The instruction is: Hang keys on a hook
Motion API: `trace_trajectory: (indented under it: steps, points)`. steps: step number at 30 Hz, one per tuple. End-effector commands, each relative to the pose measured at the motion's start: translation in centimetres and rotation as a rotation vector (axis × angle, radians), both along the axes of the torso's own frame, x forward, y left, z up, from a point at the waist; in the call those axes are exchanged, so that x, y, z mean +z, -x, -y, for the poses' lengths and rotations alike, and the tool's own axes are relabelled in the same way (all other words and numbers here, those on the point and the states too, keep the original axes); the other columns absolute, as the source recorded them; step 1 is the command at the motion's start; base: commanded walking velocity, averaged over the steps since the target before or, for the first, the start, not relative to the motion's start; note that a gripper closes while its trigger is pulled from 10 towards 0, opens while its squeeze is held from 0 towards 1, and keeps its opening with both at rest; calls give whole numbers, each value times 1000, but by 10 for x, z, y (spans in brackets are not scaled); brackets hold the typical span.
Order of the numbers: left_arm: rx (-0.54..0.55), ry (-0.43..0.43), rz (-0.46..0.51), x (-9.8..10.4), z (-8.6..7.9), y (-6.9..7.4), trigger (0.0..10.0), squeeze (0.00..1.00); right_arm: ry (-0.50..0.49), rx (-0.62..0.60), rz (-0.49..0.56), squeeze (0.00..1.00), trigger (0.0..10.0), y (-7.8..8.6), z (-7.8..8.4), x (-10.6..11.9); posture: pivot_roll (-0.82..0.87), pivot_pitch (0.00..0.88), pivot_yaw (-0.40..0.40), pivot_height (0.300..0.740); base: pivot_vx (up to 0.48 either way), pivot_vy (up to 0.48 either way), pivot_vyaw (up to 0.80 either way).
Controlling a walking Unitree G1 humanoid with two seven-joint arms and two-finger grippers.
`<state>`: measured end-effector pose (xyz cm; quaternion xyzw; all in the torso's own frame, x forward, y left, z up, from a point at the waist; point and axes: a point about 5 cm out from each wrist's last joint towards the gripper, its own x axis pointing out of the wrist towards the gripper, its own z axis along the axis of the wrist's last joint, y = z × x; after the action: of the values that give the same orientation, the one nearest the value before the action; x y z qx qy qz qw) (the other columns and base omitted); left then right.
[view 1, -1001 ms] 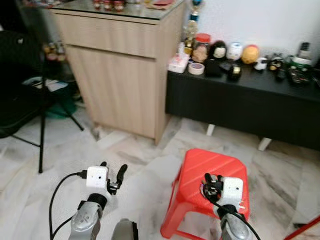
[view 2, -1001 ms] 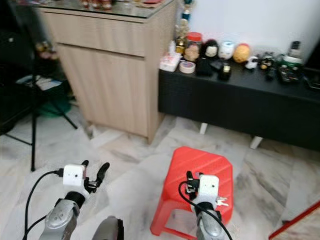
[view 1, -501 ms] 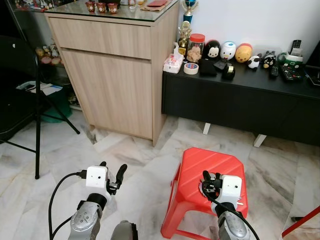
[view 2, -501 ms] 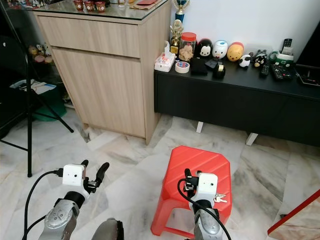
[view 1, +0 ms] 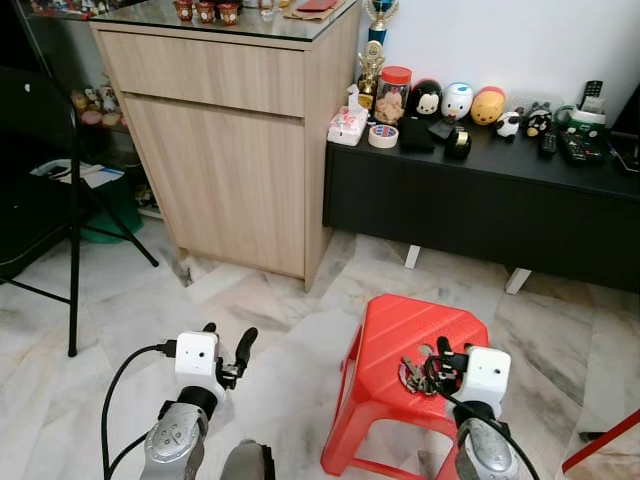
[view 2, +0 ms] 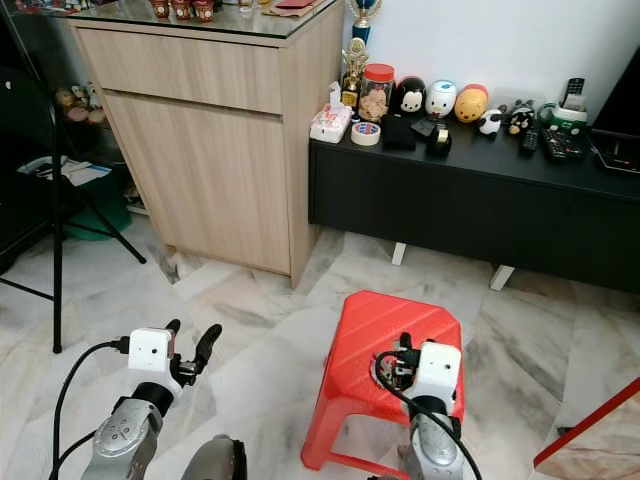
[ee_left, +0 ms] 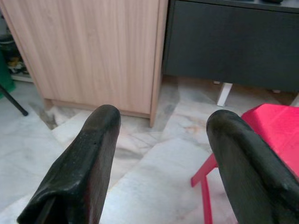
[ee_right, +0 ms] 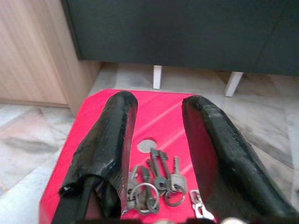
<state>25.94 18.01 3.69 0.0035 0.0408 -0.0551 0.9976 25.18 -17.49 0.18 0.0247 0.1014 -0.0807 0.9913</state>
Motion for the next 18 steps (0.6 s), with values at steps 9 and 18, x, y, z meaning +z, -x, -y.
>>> trace_trajectory:
  steps: [9, 18]
  points:
    - [5, 20, -5, -1, 2, -1, 10000, 0, 13, 64, 58, 0, 10000, -4, -11, 9, -22, 18, -62, 648, 0, 0, 0]
    - [5, 13, -2, 1, -1, -1, 10000, 0, -33, 72, 62, 0, 10000, -5, -18, 9, -12, 16, -56, 648, 0, 0, 444]
